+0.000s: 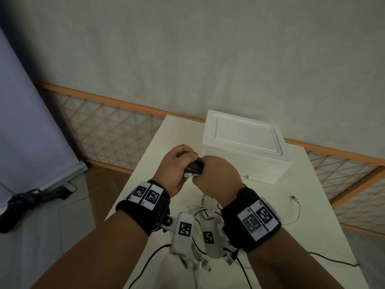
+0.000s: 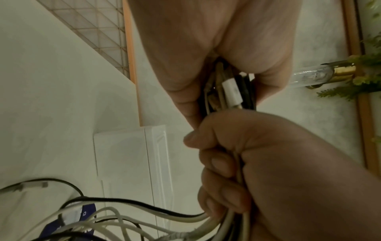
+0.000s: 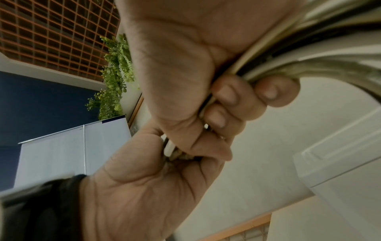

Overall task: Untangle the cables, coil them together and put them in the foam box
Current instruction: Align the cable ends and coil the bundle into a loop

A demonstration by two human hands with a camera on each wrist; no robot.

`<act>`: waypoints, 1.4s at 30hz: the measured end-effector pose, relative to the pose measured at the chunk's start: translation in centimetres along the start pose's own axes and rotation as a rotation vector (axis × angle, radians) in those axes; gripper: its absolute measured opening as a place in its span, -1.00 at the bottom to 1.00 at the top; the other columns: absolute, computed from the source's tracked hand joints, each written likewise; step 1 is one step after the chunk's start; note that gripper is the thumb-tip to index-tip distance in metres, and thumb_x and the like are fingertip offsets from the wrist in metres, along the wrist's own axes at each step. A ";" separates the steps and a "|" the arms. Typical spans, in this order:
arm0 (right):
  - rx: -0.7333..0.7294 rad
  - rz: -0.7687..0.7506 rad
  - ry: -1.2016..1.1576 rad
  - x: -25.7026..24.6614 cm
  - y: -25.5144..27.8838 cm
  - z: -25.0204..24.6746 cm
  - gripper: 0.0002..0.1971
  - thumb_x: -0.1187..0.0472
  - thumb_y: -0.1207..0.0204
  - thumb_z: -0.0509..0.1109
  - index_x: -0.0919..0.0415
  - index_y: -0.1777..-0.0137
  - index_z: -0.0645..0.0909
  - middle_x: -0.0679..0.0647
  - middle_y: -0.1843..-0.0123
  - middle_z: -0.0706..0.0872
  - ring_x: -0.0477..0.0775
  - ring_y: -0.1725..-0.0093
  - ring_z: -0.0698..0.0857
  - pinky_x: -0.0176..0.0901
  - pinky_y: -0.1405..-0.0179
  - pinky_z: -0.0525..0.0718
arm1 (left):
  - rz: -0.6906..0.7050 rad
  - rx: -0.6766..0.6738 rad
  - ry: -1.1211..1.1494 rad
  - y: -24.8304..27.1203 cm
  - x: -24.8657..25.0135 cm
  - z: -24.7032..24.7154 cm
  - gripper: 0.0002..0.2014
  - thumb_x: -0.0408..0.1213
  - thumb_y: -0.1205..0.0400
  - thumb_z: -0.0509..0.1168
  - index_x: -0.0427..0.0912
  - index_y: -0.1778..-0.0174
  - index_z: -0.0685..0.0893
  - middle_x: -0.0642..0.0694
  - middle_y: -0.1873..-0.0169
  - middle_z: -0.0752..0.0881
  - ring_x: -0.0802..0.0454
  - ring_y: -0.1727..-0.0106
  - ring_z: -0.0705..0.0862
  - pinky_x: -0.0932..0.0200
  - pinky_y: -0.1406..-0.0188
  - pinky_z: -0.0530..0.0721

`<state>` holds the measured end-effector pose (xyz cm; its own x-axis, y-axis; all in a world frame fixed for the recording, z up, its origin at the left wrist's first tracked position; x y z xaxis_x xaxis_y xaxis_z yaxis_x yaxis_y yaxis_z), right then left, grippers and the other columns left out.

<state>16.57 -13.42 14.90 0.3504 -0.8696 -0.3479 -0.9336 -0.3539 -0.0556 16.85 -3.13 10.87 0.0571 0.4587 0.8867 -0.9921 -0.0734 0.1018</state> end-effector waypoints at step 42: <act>-0.025 -0.108 0.300 -1.6 1.4 -0.2 -0.74 0.23 -0.52 0.21 0.16 -0.20 0.43 0.07 0.02 0.66 0.15 0.12 0.67 -0.10 0.28 0.52 | -0.455 0.058 0.030 2.2 -1.9 0.4 -0.80 -0.32 -0.67 0.17 -0.24 0.19 0.66 -0.20 0.35 0.69 -0.09 0.32 0.65 0.12 0.45 0.67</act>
<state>14.69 -12.61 15.60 0.4570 -0.8881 -0.0496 -0.8892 -0.4546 -0.0524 14.61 -4.52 9.64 0.4810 0.4816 0.7326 -0.8590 0.0919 0.5036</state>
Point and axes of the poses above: each hand's wrist, its own y-axis away from the middle knuckle, its own z-axis out of the palm, x = y × z, the point moved 6 cm from there along -y, towards the middle knuckle
